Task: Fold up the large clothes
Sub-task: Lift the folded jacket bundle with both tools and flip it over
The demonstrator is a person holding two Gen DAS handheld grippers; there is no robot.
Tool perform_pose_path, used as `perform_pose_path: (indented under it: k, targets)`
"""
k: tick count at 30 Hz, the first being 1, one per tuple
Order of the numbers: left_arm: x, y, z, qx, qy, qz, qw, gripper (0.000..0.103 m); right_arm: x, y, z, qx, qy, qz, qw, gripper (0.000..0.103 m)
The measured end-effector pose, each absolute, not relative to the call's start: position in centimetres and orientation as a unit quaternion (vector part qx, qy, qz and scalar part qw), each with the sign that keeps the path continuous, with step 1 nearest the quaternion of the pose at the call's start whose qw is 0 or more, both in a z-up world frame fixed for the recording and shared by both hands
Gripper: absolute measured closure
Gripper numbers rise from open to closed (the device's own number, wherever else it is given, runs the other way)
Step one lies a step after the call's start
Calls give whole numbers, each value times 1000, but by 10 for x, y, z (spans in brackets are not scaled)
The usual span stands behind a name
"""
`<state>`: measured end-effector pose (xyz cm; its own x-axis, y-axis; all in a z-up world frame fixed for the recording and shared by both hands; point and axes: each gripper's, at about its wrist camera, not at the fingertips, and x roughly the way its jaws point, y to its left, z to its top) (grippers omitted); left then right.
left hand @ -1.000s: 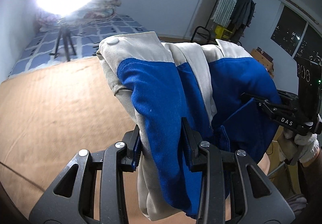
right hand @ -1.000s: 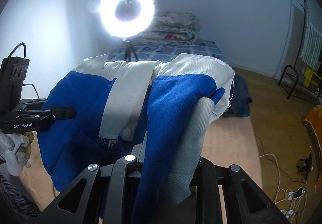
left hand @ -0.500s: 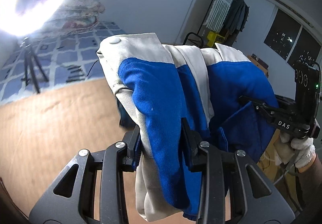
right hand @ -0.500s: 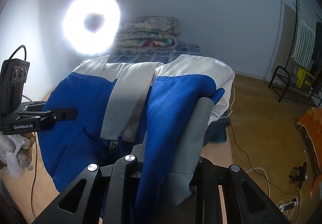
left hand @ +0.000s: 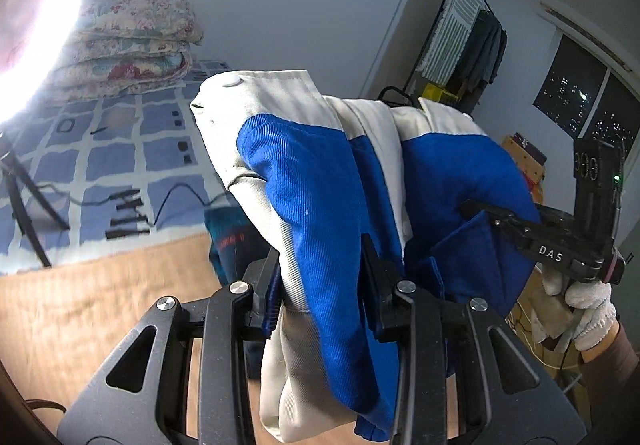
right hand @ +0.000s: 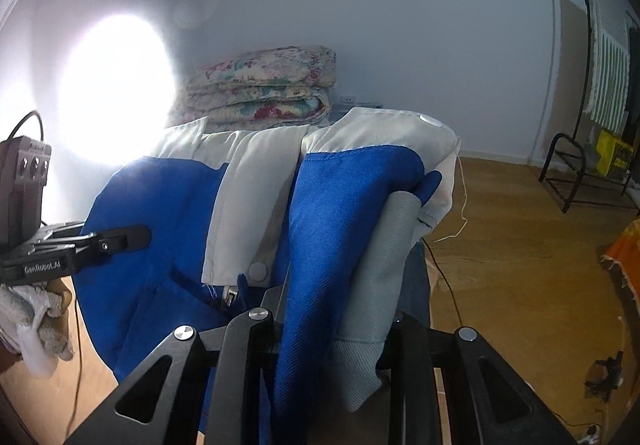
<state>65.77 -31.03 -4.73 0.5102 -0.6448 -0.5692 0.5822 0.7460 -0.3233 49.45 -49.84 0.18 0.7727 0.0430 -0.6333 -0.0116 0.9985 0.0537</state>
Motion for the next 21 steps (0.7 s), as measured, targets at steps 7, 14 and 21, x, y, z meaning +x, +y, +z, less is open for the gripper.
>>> perform_pose_path:
  k: [7, 14, 21]
  targets:
    - [695, -321, -64, -48, 357, -343, 868, 70, 528, -519, -21, 53, 345, 38, 936, 82]
    - [713, -324, -91, -55, 372, -338, 863, 70, 554, -534, -41, 73, 366, 43, 927, 82]
    - [719, -323, -113, -53, 386, -339, 856, 70, 571, -552, -71, 94, 392, 36, 915, 79]
